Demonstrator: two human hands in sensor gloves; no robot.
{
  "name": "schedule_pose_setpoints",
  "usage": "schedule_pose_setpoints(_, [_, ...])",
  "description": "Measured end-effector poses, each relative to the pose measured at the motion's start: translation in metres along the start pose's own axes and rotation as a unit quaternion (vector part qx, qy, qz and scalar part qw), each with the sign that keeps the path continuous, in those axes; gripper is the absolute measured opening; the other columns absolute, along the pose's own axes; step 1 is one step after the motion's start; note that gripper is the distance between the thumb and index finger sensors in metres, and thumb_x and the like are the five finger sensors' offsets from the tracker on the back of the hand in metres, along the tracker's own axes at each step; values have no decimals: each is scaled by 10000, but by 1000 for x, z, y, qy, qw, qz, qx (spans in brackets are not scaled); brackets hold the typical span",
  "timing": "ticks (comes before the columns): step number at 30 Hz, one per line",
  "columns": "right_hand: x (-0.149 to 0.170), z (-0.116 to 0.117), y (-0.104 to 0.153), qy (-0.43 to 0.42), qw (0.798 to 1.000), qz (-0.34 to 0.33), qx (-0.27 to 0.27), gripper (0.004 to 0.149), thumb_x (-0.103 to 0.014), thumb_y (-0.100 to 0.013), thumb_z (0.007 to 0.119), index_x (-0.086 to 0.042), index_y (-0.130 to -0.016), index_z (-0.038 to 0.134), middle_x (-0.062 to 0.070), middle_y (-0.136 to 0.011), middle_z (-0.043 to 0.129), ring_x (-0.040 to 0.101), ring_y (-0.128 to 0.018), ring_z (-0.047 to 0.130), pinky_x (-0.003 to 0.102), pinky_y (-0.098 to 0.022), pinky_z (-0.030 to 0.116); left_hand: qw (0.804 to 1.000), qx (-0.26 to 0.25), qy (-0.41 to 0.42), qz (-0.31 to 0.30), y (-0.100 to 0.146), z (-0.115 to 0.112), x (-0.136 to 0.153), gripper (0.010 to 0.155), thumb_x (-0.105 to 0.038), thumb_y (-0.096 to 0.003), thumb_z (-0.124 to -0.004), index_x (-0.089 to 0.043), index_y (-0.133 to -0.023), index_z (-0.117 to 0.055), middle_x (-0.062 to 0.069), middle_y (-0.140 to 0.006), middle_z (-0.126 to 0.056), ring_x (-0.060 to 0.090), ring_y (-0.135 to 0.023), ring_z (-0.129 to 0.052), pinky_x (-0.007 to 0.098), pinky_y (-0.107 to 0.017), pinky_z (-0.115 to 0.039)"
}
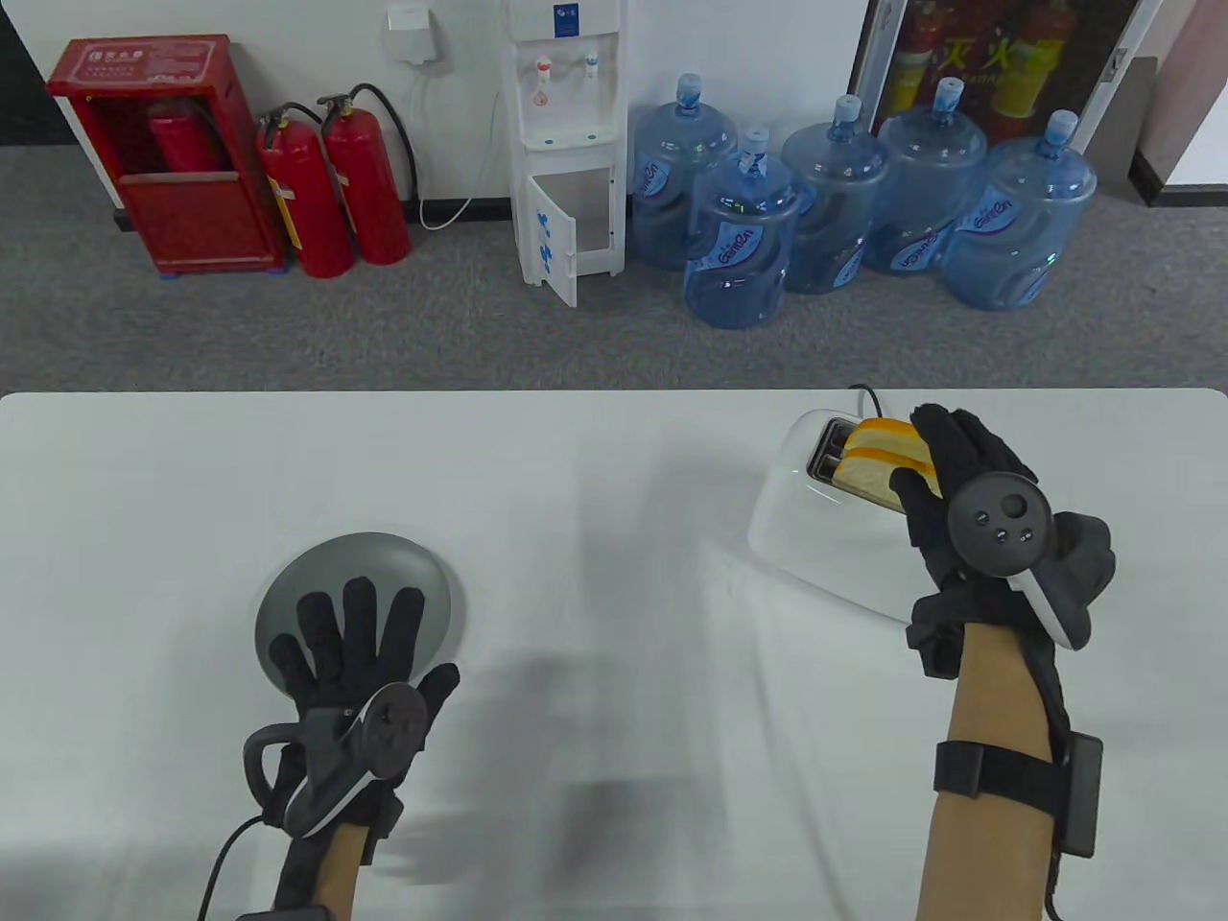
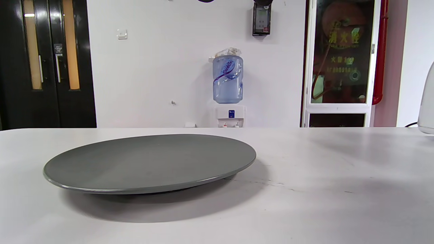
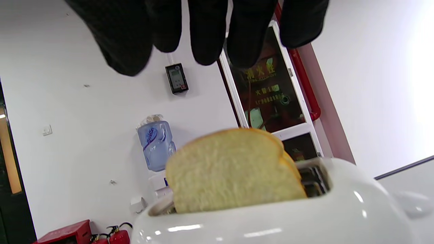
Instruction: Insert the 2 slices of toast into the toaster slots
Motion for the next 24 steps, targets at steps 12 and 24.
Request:
schedule_pose_setpoints(12, [-25, -45, 21, -22, 999, -23, 44, 691, -587, -660, 667, -351, -1250, 395, 54, -1341, 381, 407, -1214, 456, 663, -852, 442, 1000, -4, 5, -17, 3, 2, -9, 755, -708, -542, -507, -404, -1200, -295, 76, -1280, -208, 481, -1138, -139, 665, -777, -232])
schedule_pose_setpoints(24, [-57, -59, 41, -33, 994, -76, 78, 699, -613, -665, 612, -337, -1262, 373, 65, -1351, 334, 419, -1218, 405, 680, -847, 407, 1000, -4, 4, -23, 3, 1, -11, 755, -708, -542, -508, -405, -1199, -294, 78, -1279, -207, 481, -1138, -139, 667, -775, -233])
Point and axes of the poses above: the tracker on the back of each hand, its own x axis roughly to the little-finger side, its own y axis roughly from the fingertips to the wrist, z = x × y, the point moved 2 cm from there along -y, roughly from the wrist to the fingertips
